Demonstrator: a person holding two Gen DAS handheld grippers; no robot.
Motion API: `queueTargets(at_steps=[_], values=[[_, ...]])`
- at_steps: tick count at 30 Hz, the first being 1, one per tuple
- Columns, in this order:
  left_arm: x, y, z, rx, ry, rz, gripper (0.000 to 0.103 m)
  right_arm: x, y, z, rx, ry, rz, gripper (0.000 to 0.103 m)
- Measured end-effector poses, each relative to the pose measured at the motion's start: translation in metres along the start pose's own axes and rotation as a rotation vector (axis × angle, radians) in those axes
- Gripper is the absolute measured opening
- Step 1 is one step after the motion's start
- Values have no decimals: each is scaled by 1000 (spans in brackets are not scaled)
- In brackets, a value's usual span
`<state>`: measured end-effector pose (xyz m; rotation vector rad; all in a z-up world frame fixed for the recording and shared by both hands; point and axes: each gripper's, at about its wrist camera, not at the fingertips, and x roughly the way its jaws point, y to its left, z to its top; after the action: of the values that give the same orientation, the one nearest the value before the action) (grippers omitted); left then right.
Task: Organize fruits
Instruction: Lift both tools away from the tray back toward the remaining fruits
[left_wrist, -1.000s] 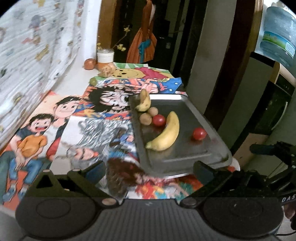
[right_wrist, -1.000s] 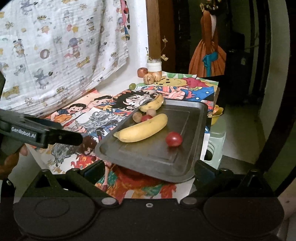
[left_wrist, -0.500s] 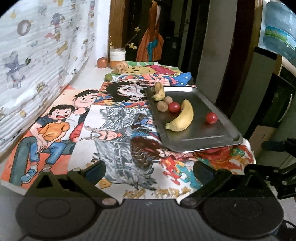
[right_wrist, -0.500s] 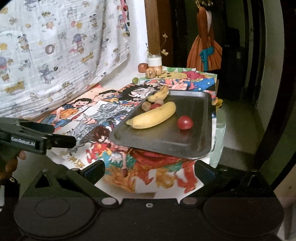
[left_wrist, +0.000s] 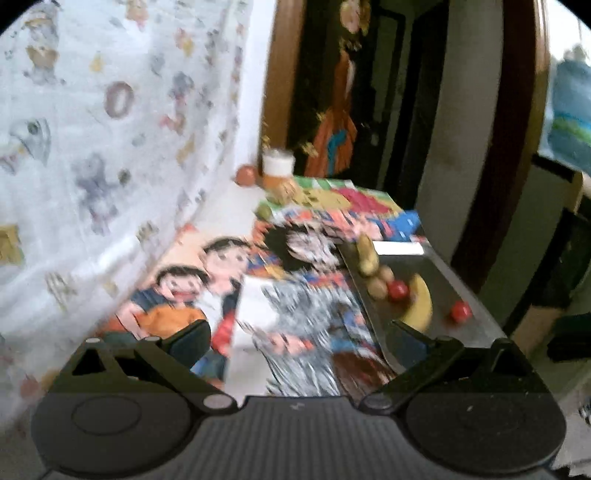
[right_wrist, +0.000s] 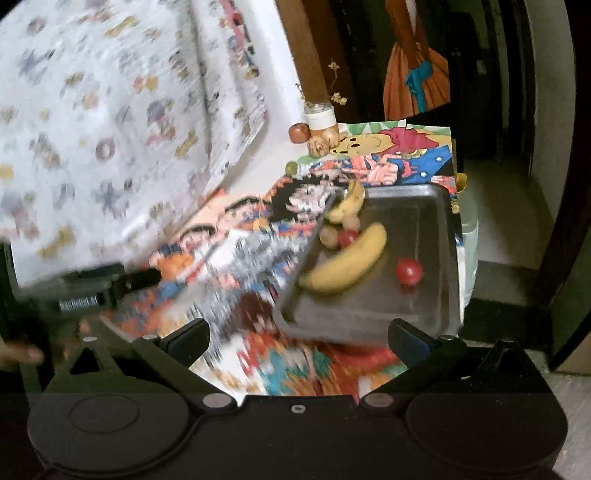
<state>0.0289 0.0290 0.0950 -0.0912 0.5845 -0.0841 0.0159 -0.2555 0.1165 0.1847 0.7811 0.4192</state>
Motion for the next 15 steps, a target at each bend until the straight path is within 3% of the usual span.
queueTargets(at_steps=[6, 15], values=[[7, 22, 45, -37, -37, 24, 103, -7, 12, 93, 86, 4, 15, 102], [23, 32, 118, -41, -132, 57, 103, 14, 61, 265, 26, -8, 73, 103]])
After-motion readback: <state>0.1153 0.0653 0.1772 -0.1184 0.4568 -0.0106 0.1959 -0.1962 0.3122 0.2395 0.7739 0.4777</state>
